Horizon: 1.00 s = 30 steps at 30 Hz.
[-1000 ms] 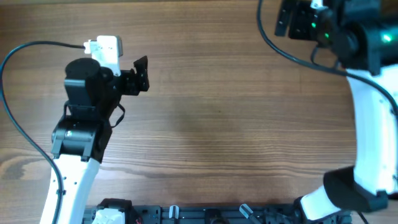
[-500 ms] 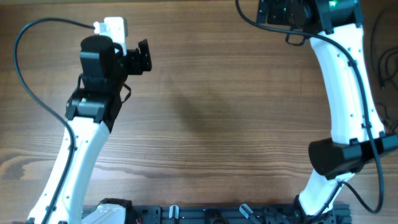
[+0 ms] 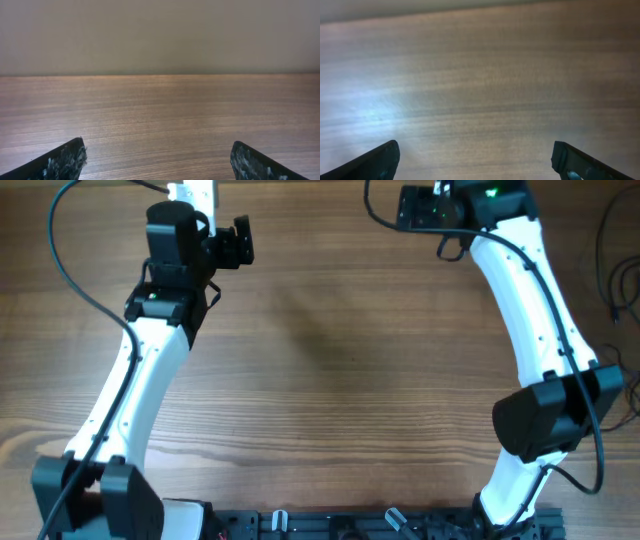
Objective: Untangle cables
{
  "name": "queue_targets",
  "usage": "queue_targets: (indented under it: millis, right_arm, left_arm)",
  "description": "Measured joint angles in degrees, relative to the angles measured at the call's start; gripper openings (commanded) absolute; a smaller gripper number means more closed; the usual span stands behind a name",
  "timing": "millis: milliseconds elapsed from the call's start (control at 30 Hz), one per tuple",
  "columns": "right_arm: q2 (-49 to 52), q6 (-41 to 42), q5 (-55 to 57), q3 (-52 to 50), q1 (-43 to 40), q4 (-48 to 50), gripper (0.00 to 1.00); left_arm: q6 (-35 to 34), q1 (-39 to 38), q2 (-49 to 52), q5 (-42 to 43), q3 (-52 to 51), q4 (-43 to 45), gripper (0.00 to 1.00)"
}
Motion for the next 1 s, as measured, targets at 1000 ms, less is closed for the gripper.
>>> queue_targets:
  millis: [1000]
  right_arm:
    - [0.04,2.34,-1.55,-4.87,1.86,3.72,1.0]
  left_arm:
    - [0.24,-1.57,9.31,-1.77,0.0,0.02,0.92]
